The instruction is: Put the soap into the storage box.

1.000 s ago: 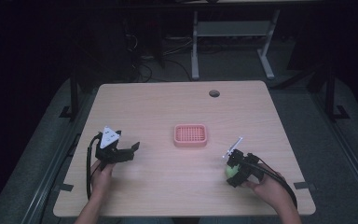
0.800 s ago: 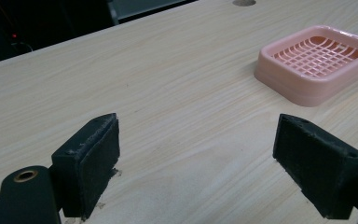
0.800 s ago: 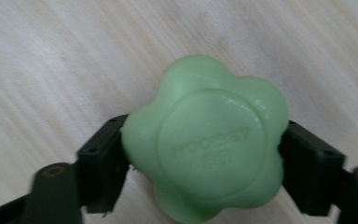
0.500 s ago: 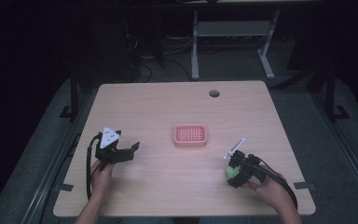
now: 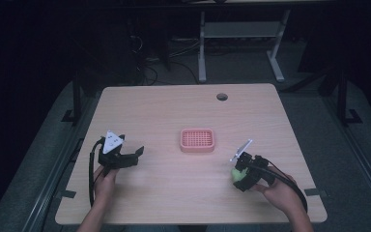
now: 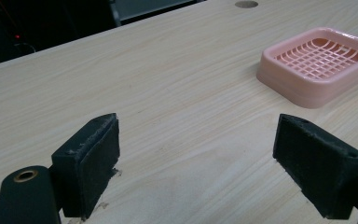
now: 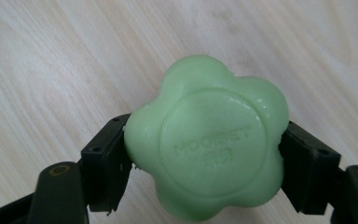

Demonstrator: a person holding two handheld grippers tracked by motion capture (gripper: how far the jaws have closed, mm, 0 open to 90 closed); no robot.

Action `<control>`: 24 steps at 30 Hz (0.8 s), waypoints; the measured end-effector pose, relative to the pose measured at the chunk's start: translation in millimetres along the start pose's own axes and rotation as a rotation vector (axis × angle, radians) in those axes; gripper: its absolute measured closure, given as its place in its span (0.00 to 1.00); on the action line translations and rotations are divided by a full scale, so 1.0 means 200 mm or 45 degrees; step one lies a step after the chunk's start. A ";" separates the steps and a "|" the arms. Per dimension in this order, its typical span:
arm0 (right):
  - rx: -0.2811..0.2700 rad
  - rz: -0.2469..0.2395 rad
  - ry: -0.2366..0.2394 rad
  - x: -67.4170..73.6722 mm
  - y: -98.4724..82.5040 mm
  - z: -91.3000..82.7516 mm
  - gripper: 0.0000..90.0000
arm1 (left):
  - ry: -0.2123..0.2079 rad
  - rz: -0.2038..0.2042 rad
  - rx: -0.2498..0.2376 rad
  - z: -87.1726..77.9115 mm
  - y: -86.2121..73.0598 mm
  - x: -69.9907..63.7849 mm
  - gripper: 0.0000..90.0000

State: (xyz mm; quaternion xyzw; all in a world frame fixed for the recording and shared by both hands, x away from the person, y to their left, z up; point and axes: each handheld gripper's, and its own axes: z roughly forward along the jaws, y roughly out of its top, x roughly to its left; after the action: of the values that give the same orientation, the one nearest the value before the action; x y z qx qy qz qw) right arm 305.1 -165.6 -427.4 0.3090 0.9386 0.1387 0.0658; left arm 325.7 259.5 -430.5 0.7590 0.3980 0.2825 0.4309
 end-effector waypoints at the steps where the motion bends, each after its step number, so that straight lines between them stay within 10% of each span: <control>1: -0.005 0.000 0.002 0.00 0.01 0.00 0.29 | -0.001 0.002 0.002 0.00 0.00 0.00 0.16; 24: -0.091 0.003 0.050 -0.09 0.13 -0.05 0.29 | 0.000 -0.002 0.005 0.01 0.00 0.00 0.16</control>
State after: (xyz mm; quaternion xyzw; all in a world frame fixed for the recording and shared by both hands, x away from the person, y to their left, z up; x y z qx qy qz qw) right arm 331.6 -157.9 -409.2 0.3047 0.9338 0.1783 0.0582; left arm 326.4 259.4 -431.5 0.7597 0.3990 0.2814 0.4295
